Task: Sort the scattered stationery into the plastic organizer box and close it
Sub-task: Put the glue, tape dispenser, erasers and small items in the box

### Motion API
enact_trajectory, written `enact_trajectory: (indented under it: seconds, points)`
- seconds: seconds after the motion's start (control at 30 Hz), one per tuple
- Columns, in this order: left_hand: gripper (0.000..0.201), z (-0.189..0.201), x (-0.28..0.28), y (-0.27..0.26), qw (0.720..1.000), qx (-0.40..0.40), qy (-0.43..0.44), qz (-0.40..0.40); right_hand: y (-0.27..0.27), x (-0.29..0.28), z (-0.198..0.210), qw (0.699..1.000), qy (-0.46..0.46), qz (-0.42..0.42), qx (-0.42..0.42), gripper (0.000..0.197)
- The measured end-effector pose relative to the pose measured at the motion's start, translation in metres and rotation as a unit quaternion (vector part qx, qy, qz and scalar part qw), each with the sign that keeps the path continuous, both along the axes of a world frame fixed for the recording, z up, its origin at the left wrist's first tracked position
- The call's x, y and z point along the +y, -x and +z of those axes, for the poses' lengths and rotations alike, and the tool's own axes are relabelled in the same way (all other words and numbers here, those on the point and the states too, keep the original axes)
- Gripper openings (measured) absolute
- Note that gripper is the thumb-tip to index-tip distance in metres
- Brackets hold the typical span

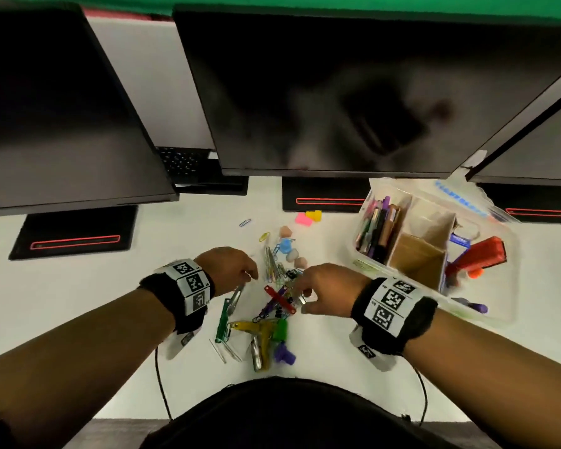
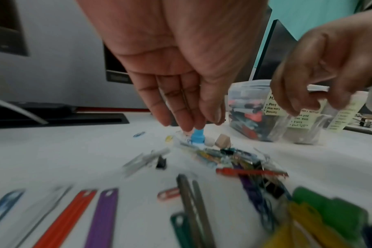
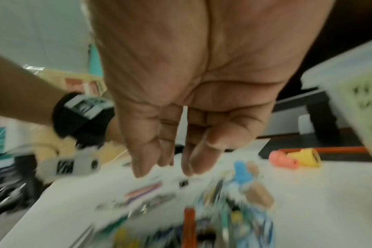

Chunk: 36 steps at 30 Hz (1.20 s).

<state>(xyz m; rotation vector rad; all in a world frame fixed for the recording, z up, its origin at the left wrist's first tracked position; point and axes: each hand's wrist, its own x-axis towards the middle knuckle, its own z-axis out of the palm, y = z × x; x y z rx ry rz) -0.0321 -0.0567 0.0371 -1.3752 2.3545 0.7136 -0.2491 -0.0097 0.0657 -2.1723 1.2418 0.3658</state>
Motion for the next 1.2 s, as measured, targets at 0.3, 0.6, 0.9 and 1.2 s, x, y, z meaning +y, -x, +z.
enact_trajectory:
  seconds: [0.3,0.6,0.9,1.2]
  points:
    - [0.023,-0.036,0.036,-0.041,1.0,0.0,-0.018,-0.005,-0.027,0.034,-0.055,0.977,-0.02,0.206,-0.04,0.042]
    - [0.031,-0.041,0.018,-0.019,0.997,-0.017,-0.036,-0.072,-0.016,0.034,-0.096,0.969,0.099,0.224,-0.027,0.024]
    - [0.032,-0.033,-0.022,0.031,0.998,0.043,0.017,-0.034,0.014,0.013,-0.103,0.992,0.104,0.014,-0.071,0.022]
    - [0.047,-0.058,-0.052,0.081,0.997,0.054,0.052,-0.025,0.022,0.023,-0.066,0.95,0.2,-0.107,-0.213,0.018]
